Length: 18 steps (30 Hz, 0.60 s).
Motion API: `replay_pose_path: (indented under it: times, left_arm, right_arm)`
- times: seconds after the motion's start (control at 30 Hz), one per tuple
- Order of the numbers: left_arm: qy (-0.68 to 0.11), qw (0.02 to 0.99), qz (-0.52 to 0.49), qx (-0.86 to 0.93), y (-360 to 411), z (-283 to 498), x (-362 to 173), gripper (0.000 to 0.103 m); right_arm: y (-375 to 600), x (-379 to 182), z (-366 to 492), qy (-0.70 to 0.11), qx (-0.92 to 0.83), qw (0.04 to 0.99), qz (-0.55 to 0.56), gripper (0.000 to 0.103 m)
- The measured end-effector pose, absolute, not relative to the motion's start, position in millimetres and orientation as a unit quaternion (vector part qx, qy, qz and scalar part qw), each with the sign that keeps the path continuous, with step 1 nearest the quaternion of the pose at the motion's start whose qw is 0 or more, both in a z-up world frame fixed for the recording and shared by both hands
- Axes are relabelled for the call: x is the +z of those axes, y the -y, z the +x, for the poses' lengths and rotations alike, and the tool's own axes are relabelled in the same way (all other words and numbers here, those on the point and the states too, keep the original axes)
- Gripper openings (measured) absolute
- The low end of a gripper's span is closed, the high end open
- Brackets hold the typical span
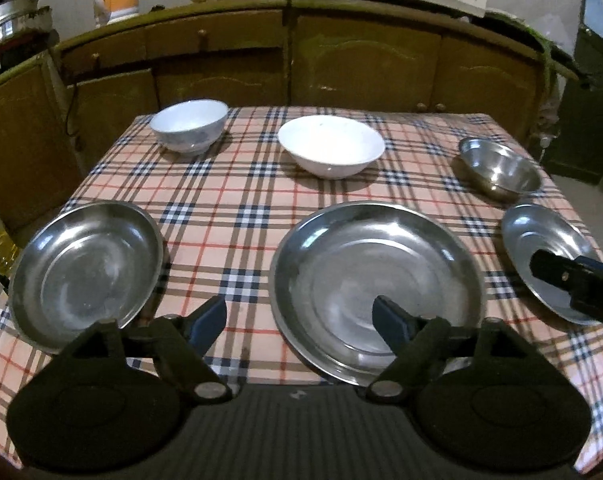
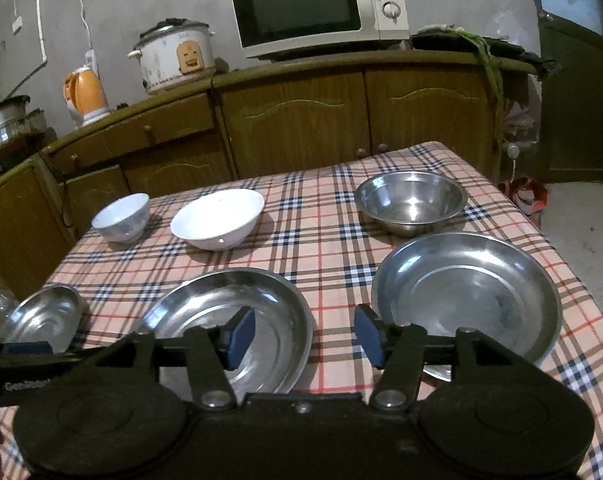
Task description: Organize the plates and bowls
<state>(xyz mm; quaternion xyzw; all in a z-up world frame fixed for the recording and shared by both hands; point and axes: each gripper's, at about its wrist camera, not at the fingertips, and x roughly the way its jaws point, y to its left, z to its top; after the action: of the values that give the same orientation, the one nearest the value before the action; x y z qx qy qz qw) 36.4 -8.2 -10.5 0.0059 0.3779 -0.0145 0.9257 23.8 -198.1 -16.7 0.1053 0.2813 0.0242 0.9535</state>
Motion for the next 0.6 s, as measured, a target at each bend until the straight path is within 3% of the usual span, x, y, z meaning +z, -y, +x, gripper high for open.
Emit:
replay_pose_path:
  times: [0.6]
  left_arm:
    - [-0.351, 0.935, -0.003, -0.048, 37.3, 4.3, 13.3, 0.085]
  right_arm:
    - [216.6, 6.4, -23.1, -0.258, 0.019, 0.960, 0.109, 0.075]
